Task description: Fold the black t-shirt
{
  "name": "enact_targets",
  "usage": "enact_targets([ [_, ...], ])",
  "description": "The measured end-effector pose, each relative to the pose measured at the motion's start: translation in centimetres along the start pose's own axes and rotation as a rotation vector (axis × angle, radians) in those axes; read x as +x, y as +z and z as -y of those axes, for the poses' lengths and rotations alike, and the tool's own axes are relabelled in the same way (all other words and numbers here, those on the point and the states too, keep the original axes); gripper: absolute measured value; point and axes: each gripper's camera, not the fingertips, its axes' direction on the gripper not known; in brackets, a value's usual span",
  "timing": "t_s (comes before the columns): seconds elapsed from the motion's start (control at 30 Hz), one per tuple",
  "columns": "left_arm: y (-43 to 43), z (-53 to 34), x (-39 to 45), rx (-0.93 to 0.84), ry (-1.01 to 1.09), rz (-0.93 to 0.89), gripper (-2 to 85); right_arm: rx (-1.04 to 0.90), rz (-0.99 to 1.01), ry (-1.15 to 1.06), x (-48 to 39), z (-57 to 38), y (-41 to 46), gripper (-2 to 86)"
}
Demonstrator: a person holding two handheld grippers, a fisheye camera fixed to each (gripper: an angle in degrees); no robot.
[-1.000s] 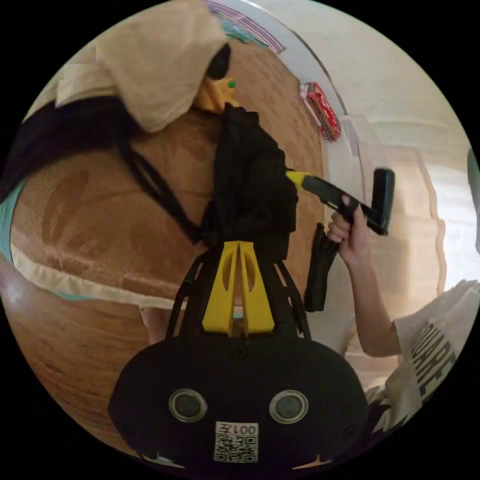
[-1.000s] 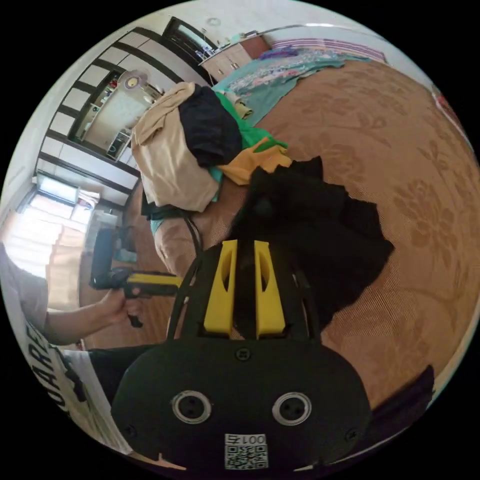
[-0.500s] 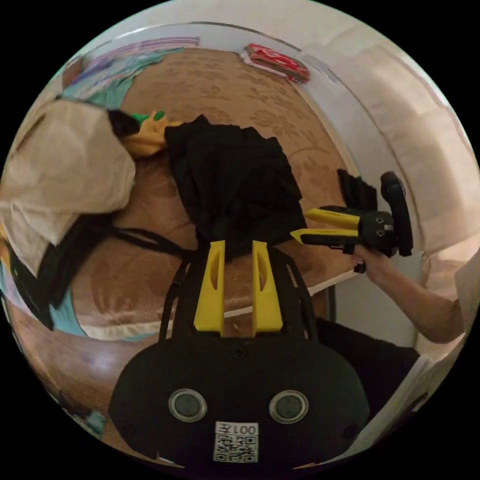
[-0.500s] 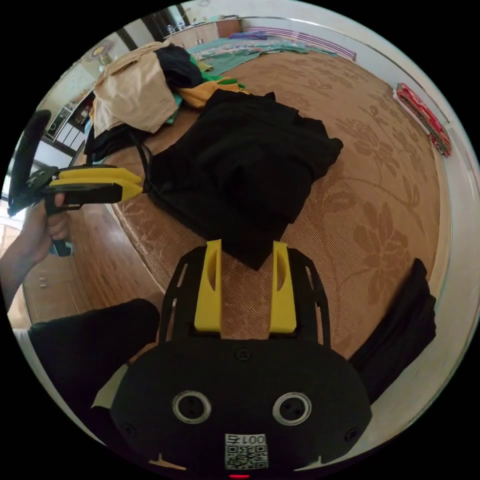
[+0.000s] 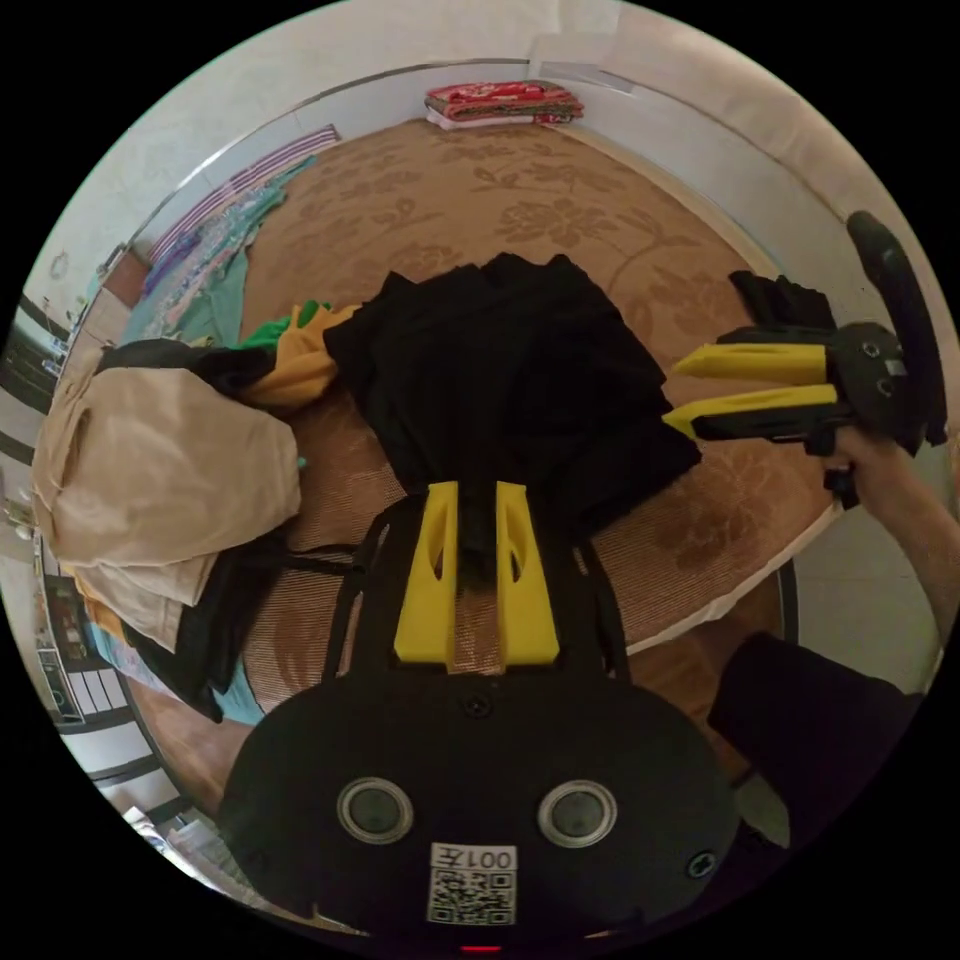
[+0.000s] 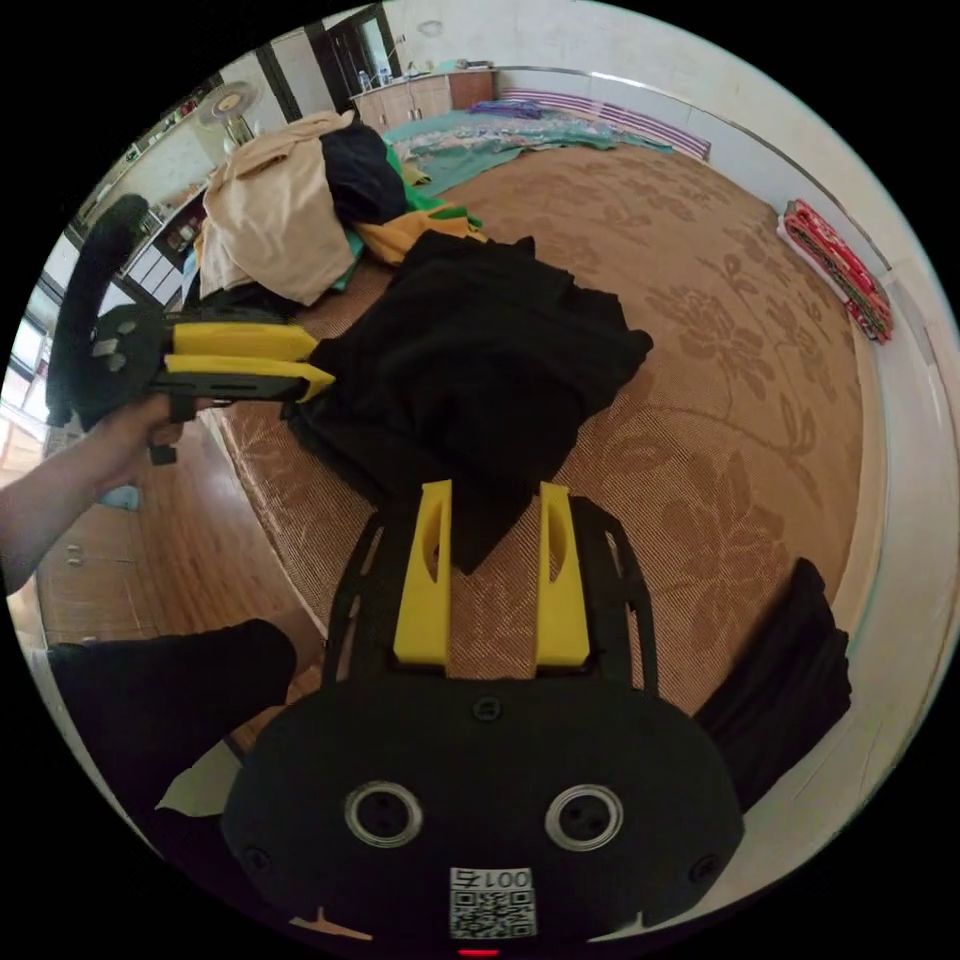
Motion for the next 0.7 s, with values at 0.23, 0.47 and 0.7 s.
enact_targets([
  [0.23,3.0,-2.7,-5.1,-0.032,-0.232,-0.144,-0.8,-0.001,-0.013,-0.029,0.4,-2.7,-2.6,9.8],
  [0.47,5.1,-5.5,-10.9,0.036,-0.459,-0.344,-0.9,0.124,-0.008,0.023,2.7,-7.3,-9.6,1.7],
  [0.7,6.5,-5.8,-14.6,0.081,-0.519,-0.417,-0.9,0.059,0.249,0.174,9.1,-13.1,-17.7,0.9],
])
